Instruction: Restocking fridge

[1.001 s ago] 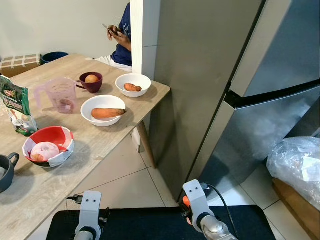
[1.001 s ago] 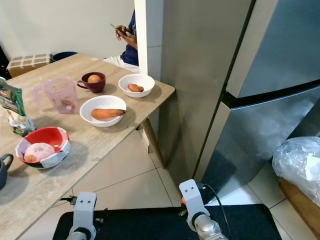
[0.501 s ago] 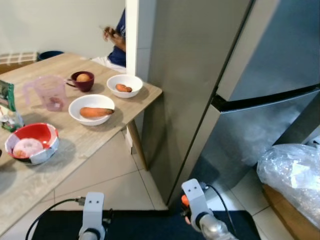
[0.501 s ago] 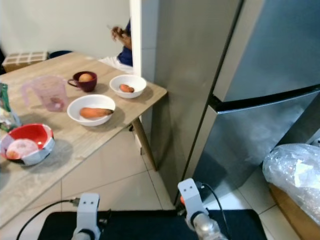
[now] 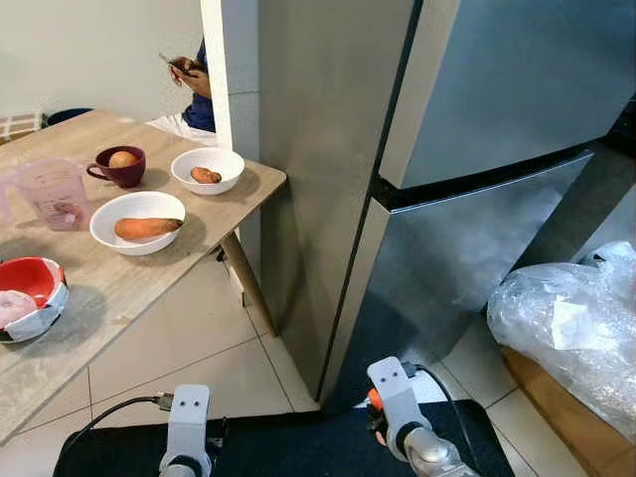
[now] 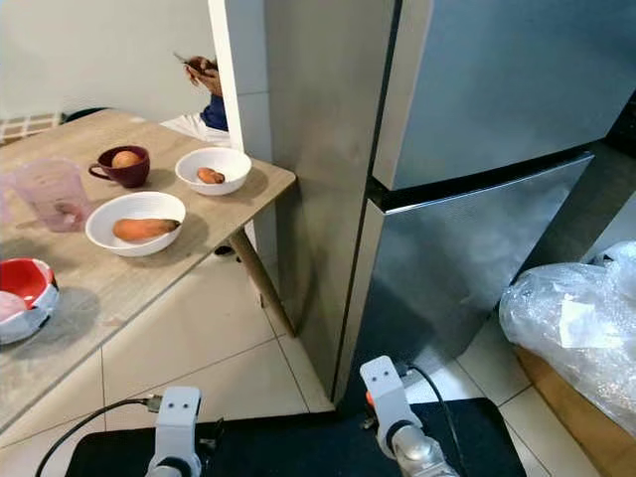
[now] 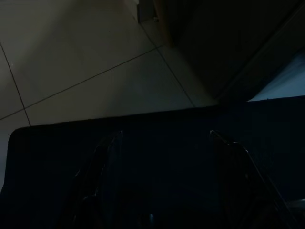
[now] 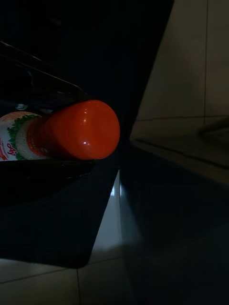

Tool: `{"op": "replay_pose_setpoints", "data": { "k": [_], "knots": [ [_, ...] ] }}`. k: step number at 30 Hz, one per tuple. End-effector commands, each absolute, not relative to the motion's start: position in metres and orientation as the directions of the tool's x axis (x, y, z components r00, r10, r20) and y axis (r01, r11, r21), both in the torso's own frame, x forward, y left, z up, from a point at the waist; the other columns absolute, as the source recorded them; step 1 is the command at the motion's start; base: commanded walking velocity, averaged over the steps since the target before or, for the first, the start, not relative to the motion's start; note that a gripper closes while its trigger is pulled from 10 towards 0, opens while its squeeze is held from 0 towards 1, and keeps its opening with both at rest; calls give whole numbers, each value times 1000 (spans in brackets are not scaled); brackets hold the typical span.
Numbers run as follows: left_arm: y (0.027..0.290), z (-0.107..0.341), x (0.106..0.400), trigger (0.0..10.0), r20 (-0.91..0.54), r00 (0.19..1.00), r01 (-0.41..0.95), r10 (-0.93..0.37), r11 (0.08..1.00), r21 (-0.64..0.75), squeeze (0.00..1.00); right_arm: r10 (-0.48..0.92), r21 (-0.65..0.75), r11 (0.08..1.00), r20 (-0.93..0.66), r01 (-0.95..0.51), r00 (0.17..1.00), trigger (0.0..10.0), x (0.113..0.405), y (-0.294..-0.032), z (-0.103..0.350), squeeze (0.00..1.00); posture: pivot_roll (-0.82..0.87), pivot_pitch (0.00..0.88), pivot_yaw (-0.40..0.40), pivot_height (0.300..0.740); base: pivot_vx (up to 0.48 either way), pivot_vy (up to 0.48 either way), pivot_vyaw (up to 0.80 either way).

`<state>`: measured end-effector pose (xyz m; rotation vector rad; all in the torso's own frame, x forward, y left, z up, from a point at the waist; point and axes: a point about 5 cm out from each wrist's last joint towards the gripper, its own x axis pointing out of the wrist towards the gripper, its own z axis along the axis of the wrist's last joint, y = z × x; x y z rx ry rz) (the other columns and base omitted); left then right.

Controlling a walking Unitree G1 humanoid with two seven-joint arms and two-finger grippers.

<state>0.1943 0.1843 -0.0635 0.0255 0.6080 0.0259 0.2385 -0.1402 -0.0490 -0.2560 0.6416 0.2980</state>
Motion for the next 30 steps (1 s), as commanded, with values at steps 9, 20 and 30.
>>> {"op": "replay_pose_setpoints", "data": {
  "k": [9,20,30],
  "knots": [
    [180,-65,191,10000,-581,814,55,-10,997,59,0,193,-118,933,-634,-340,749,10000,238,-143,-50,0,-43,33,-71,740,0,0,-89],
    [177,-66,191,10000,-582,813,74,-23,995,65,0,186,-121,934,-640,-337,745,10000,236,-143,-52,0,-39,32,-68,740,0,0,-800],
    [177,-65,192,10000,-577,816,78,-24,995,69,0,189,-113,937,-634,-332,750,10000,237,-141,-51,0,-37,31,-68,740,0,0,-800]
  ]
}}
